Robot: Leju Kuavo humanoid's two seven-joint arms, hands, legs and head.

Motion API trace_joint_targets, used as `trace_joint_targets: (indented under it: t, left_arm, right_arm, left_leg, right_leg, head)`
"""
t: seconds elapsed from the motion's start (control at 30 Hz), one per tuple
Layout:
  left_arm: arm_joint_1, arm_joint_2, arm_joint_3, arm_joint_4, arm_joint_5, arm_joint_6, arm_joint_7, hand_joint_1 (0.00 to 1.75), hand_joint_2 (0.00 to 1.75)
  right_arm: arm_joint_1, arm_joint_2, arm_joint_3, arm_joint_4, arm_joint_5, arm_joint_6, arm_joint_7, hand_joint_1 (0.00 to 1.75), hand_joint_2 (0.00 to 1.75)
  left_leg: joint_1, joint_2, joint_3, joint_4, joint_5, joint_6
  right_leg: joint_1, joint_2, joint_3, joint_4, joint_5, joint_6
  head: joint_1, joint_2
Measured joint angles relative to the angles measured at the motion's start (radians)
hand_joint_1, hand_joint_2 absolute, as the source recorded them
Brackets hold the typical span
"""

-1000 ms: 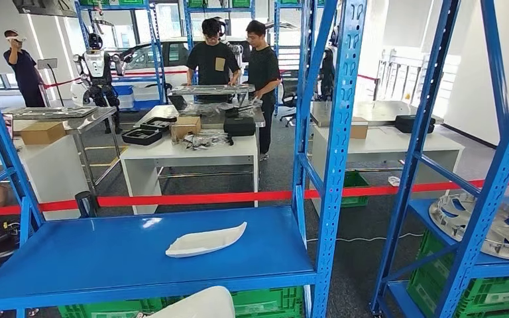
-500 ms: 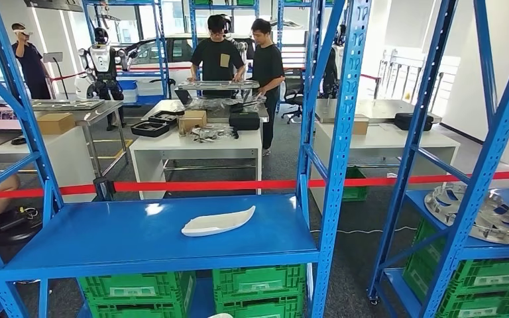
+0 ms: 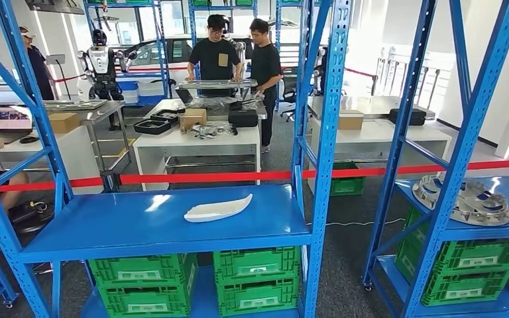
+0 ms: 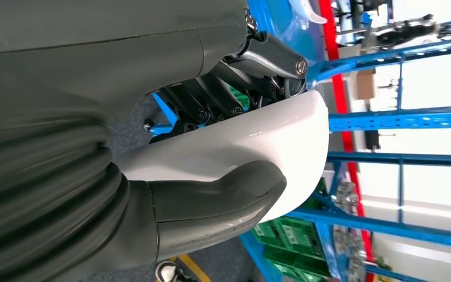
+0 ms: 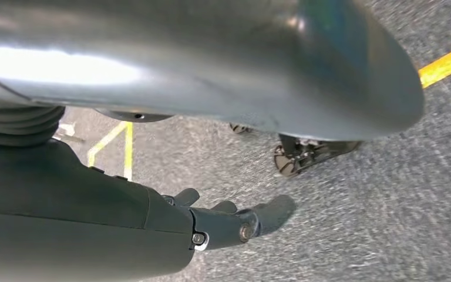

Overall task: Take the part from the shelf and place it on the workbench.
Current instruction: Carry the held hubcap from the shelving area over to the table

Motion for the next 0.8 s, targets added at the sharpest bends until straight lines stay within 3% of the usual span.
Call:
trace_joint_targets:
  t: [0.03, 0.1, 0.13, 0.17, 0.2, 0.27, 0.3, 0.33, 0.37, 0.4, 0.47, 0.53, 0.63, 0.7, 0.77, 0.8]
  left_arm:
    - [0.000, -0.004, 0.000, -0.002, -0.003, -0.002, 0.000, 1.75, 1.75]
    - [0.004, -0.009, 0.000, -0.005, -0.006, -0.007, 0.000, 1.75, 1.75]
    - [0.007, -0.011, 0.000, -0.005, -0.006, -0.009, 0.000, 1.75, 1.75]
    - [0.009, -0.012, 0.000, -0.005, -0.006, -0.011, 0.001, 1.75, 1.75]
    - [0.011, -0.014, 0.000, -0.005, -0.006, -0.012, 0.002, 1.75, 1.75]
    - [0.012, -0.017, 0.000, -0.005, -0.006, -0.015, 0.001, 1.75, 1.75]
    - [0.012, -0.018, 0.000, -0.004, -0.007, -0.017, 0.001, 1.75, 1.75]
    - [0.012, -0.018, 0.000, -0.003, -0.007, -0.020, 0.002, 1.75, 1.75]
    - [0.012, -0.018, 0.000, -0.003, -0.007, -0.024, 0.004, 1.75, 1.75]
    - [0.012, -0.019, 0.000, -0.004, -0.006, -0.027, 0.008, 1.75, 1.75]
    - [0.013, -0.021, 0.002, -0.007, -0.004, -0.034, 0.019, 1.75, 1.75]
    - [0.014, -0.025, 0.004, -0.010, -0.003, -0.041, 0.026, 1.75, 1.75]
    - [0.015, -0.028, 0.006, -0.011, -0.003, -0.044, 0.029, 1.75, 1.75]
    - [0.015, -0.028, 0.008, -0.011, -0.003, -0.044, 0.030, 1.75, 1.75]
    - [0.016, -0.028, 0.008, -0.011, -0.003, -0.044, 0.031, 1.75, 1.75]
    - [0.016, -0.028, 0.009, -0.011, -0.003, -0.044, 0.031, 1.75, 1.75]
  right_arm:
    - [-0.001, 0.000, 0.000, -0.001, -0.002, 0.001, -0.009, 0.00, 0.00]
    - [0.000, 0.000, 0.000, -0.001, -0.006, 0.004, -0.027, 0.00, 0.00]
    - [0.004, 0.001, 0.000, -0.001, -0.007, 0.005, -0.032, 0.00, 0.00]
    - [0.007, 0.001, 0.000, -0.001, -0.006, 0.005, -0.034, 0.00, 0.00]
    - [0.010, 0.002, 0.000, -0.001, -0.005, 0.006, -0.035, 0.00, 0.00]
    - [0.010, 0.003, 0.000, -0.001, -0.002, 0.006, -0.033, 0.00, 0.00]
    - [0.008, 0.003, 0.000, -0.001, 0.000, 0.006, -0.030, 0.00, 0.00]
    - [0.008, 0.002, 0.000, -0.001, 0.001, 0.006, -0.025, 0.00, 0.00]
    - [0.008, 0.002, 0.000, -0.001, 0.002, 0.006, -0.020, 0.00, 0.00]
    - [0.008, 0.002, 0.000, -0.001, 0.002, 0.006, -0.014, 0.00, 0.00]
    - [0.008, 0.002, 0.000, -0.001, 0.004, 0.006, 0.002, 0.00, 0.00]
    - [0.008, 0.002, 0.000, -0.001, 0.009, 0.004, 0.019, 0.00, 0.00]
    - [0.010, 0.003, 0.000, -0.001, 0.012, 0.002, 0.030, 0.00, 0.00]
    - [0.011, 0.005, 0.000, -0.001, 0.013, 0.002, 0.032, 0.00, 0.00]
    - [0.011, 0.005, 0.000, -0.001, 0.013, 0.002, 0.033, 0.00, 0.00]
    - [0.011, 0.005, 0.000, -0.001, 0.013, 0.002, 0.033, 0.00, 0.00]
  left_leg:
    - [-0.004, -0.001, 0.018, -0.037, -0.013, 0.010]
    - [-0.010, 0.001, 0.004, -0.049, -0.003, 0.037]
    - [-0.011, 0.003, -0.005, -0.049, 0.008, 0.049]
    - [-0.011, 0.005, -0.016, -0.050, 0.019, 0.060]
    - [-0.011, 0.006, -0.029, -0.050, 0.030, 0.068]
    - [-0.016, 0.008, -0.055, -0.047, 0.053, 0.075]
    - [-0.019, 0.008, -0.070, -0.045, 0.065, 0.076]
    - [-0.022, 0.009, -0.087, -0.041, 0.076, 0.077]
    - [-0.023, 0.009, -0.105, -0.036, 0.086, 0.076]
    - [-0.024, 0.009, -0.121, -0.030, 0.095, 0.075]
    - [-0.026, 0.009, -0.145, -0.017, 0.108, 0.069]
    - [-0.028, 0.010, -0.157, -0.011, 0.123, 0.059]
    - [-0.027, 0.009, -0.167, -0.008, 0.132, 0.042]
    - [-0.024, 0.005, -0.187, 0.041, 0.070, 0.027]
    - [-0.017, 0.003, -0.213, 0.152, -0.028, 0.014]
    - [-0.014, 0.003, -0.221, 0.209, -0.054, 0.010]
  right_leg:
    - [-0.001, 0.000, -0.004, -0.001, 0.011, 0.007]
    - [-0.007, 0.000, -0.010, -0.008, 0.028, 0.021]
    - [-0.010, 0.001, -0.016, -0.001, 0.016, 0.027]
    - [-0.011, 0.002, -0.025, 0.021, -0.015, 0.031]
    - [-0.011, 0.003, -0.038, 0.061, -0.065, 0.033]
    - [-0.008, 0.004, -0.066, 0.185, -0.166, 0.034]
    - [-0.006, 0.005, -0.071, 0.241, -0.188, 0.032]
    - [-0.003, 0.005, -0.065, 0.275, -0.184, 0.030]
    - [0.001, 0.005, -0.043, 0.277, -0.161, 0.026]
    - [0.004, 0.006, -0.004, 0.243, -0.133, 0.021]
    - [0.012, 0.006, 0.103, 0.105, -0.121, 0.008]
    - [0.018, 0.007, 0.170, -0.001, -0.145, -0.005]
    - [0.016, 0.005, 0.162, -0.023, -0.132, -0.021]
    - [0.010, 0.001, 0.139, -0.027, -0.109, -0.034]
    - [0.010, 0.000, 0.111, -0.026, -0.087, -0.039]
    - [0.010, 0.000, 0.096, -0.026, -0.075, -0.038]
  head:
    - [0.000, 0.000]
    - [0.002, 0.000]
    - [0.002, 0.000]
    - [0.003, 0.000]
    - [0.004, 0.000]
    - [0.006, 0.000]
    - [0.006, 0.000]
    - [0.007, 0.000]
    - [0.008, 0.000]
    - [0.008, 0.000]
    - [0.009, 0.000]
    - [0.009, 0.000]
    - [0.008, 0.000]
    - [0.006, 0.000]
    - [0.003, 0.000]
    - [0.003, 0.000]
